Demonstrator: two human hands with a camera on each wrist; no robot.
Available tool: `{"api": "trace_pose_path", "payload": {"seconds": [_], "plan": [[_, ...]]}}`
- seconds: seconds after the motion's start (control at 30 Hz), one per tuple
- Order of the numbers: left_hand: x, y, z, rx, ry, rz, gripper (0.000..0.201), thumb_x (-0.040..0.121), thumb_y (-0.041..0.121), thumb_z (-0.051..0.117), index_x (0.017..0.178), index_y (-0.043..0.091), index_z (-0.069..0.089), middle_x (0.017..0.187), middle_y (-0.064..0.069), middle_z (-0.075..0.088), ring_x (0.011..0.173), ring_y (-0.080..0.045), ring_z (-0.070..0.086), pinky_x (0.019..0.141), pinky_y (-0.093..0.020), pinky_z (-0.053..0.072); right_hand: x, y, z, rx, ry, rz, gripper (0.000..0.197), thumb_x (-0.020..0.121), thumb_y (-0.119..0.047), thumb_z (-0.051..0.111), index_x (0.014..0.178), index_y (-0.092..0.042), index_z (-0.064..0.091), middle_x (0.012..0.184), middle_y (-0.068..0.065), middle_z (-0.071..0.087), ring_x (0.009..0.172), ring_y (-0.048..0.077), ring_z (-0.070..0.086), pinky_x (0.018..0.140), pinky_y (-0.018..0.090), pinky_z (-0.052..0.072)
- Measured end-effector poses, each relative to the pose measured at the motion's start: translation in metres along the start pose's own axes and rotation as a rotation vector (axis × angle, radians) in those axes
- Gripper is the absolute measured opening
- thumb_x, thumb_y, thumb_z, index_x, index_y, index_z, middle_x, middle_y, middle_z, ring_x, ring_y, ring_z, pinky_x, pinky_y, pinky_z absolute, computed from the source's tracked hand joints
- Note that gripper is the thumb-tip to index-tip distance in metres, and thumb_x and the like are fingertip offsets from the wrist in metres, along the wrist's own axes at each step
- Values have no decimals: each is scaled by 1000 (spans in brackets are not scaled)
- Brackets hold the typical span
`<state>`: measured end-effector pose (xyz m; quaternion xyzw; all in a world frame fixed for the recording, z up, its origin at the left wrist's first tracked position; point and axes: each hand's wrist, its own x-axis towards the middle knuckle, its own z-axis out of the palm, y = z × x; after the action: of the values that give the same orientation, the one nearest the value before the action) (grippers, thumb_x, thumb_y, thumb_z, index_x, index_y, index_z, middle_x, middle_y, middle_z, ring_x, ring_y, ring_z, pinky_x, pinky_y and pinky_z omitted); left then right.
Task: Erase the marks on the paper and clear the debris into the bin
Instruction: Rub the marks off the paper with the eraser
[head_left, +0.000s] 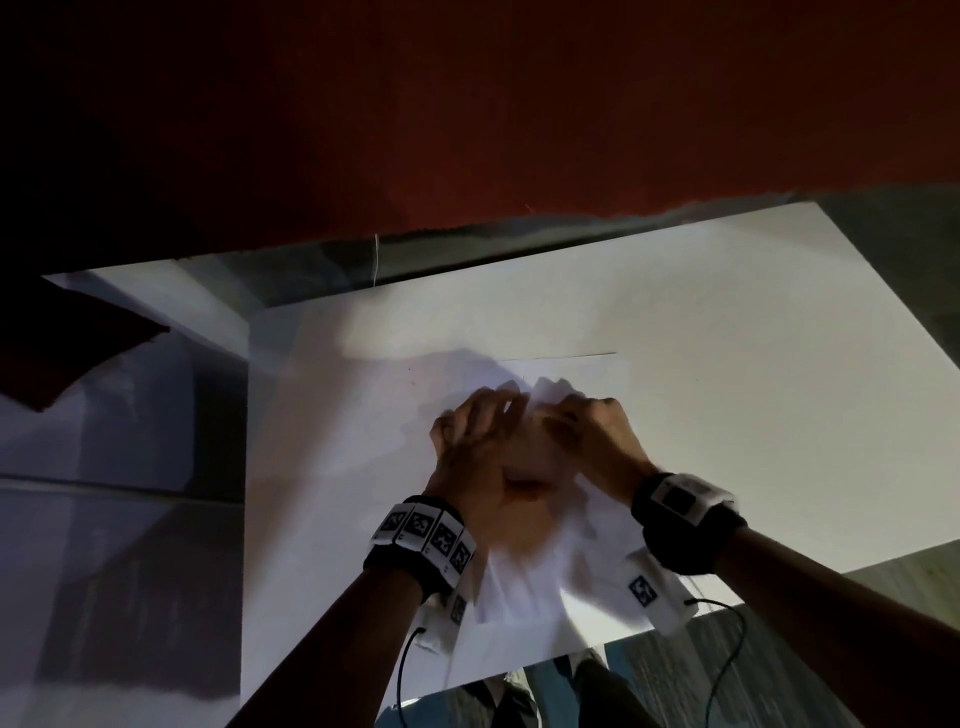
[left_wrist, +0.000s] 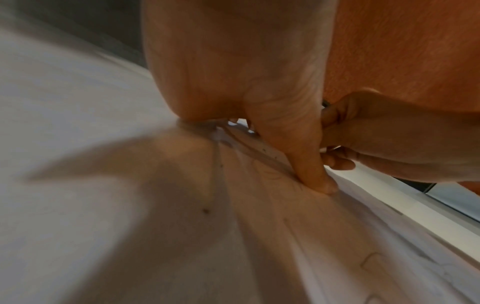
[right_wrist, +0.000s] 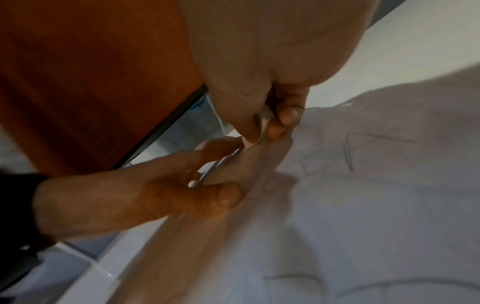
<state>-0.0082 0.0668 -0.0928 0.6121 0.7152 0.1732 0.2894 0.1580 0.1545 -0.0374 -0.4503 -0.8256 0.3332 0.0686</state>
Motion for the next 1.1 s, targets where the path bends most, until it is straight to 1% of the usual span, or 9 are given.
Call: {"api": "trace_pose_path", "payload": {"seconds": [0.13,0.23,0.4,0.5,0.67,0.8,0.97,1.03,1.1], "plan": [[-5,4,-3,21,28,3,116,72,59,81,162,45,9,164,29,-4,145,5,-14,126,-40,9,-13,-15,5,-68,-112,-147,12,94,-18,59,100,-13,68,94,6,66,87,25,61,72,27,40],[-5,13,-10,46,-38,3,118,69,68,68,163,40,3,165,24,-5,145,4,-10,121,-28,2,8,2,-5,31,72,-28,12,92,-19,59,90,-13,68,83,5,69,78,26,65,64,28,41],[-4,3,-2,52,40,-6,113,66,78,64,159,47,7,167,22,2,156,-11,1,126,-44,11,-7,0,7,-48,-148,-72,12,94,-26,58,96,-17,65,88,2,63,84,24,60,70,25,43],[-2,5,-3,135,-24,-16,118,64,79,60,159,46,-2,165,25,-10,155,-11,-7,123,-44,8,6,17,-14,22,70,-58,20,93,-19,59,76,-29,55,67,-12,53,64,16,54,57,9,30],[-2,6,-4,73,-28,-42,118,70,69,74,160,47,1,167,25,-7,154,-7,-11,126,-45,8,-22,6,11,-30,-73,-274,15,91,-22,60,77,-16,61,71,-2,61,62,11,55,59,20,35],[0,7,-4,114,-37,-45,119,71,72,72,160,46,-3,168,23,-10,155,-10,-9,125,-43,5,-3,25,-6,-34,82,-78,15,92,-25,59,83,-15,65,76,0,62,68,21,59,60,24,34],[-1,10,-5,142,-31,-27,117,74,66,72,161,43,-3,167,23,-12,156,-9,-9,125,-45,8,-17,18,-1,-59,-21,-206,17,93,-22,60,79,-16,67,72,-1,63,60,17,59,58,17,29],[-1,13,-5,163,-20,-39,115,72,67,70,160,43,-1,167,22,-6,155,-11,-3,121,-44,12,-4,30,-17,10,133,-79,34,95,-29,60,62,-22,57,57,-5,53,51,10,48,55,18,25],[-1,11,-5,138,-36,-46,116,71,67,70,159,44,-2,167,23,-7,155,-11,-5,121,-41,10,-6,31,-12,19,143,-44,36,96,-33,58,64,-22,46,57,-7,48,51,14,49,54,22,27]]}}
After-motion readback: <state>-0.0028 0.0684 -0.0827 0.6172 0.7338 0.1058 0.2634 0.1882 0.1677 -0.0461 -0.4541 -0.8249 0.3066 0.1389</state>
